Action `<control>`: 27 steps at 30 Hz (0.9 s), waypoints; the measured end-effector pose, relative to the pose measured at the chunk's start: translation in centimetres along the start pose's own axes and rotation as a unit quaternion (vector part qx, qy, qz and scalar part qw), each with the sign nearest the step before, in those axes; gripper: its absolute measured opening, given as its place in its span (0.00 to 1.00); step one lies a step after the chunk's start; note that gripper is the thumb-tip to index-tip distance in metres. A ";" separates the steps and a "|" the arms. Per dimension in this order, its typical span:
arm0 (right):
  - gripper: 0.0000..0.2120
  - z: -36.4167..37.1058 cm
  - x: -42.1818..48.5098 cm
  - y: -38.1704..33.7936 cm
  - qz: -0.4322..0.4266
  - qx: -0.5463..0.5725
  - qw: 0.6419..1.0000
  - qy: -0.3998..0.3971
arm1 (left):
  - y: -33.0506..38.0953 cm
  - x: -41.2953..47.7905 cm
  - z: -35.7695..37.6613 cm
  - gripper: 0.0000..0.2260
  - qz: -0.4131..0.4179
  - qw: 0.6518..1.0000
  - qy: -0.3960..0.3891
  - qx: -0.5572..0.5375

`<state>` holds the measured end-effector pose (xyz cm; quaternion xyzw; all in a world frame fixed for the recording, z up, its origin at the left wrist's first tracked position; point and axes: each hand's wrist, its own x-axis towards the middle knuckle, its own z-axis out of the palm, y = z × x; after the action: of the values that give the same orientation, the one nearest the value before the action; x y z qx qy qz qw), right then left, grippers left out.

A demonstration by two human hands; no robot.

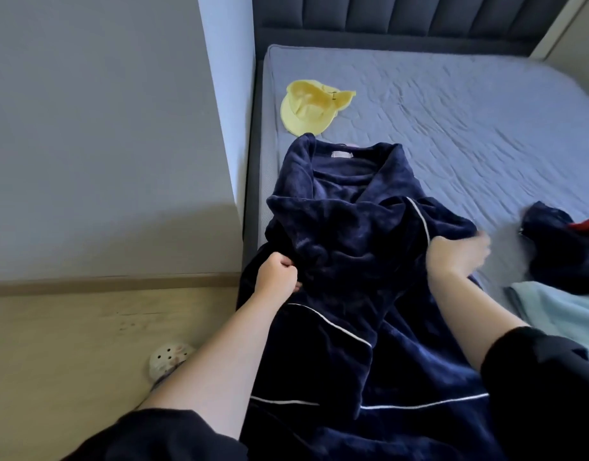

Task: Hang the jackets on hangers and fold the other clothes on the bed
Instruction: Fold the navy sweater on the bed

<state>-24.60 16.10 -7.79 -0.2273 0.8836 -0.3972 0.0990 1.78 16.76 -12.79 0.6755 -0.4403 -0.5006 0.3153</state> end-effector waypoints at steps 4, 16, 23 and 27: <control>0.39 1.1 -1.7 -0.9 -0.366 -0.109 0.915 -0.127 | 1.2 -0.3 0.4 0.10 -0.179 0.939 -0.079 -0.282; 0.08 2.2 -2.3 -8.4 -0.063 0.148 0.870 -0.467 | 1.6 2.4 -4.7 0.14 -0.072 0.653 -0.022 -0.754; 0.28 0.3 0.3 -4.5 -0.087 -0.070 0.804 -0.584 | 0.2 1.5 -1.7 0.19 -0.160 0.763 -0.103 -0.618; 0.26 -0.1 -0.9 -3.6 -0.263 -0.216 0.725 -0.599 | 2.6 0.2 0.3 0.22 -0.150 0.908 -0.174 -0.349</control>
<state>-22.73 14.53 -5.03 -0.6567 0.6071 0.0126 0.4473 0.83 15.50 -10.75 0.4822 -0.1787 -0.7735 0.3705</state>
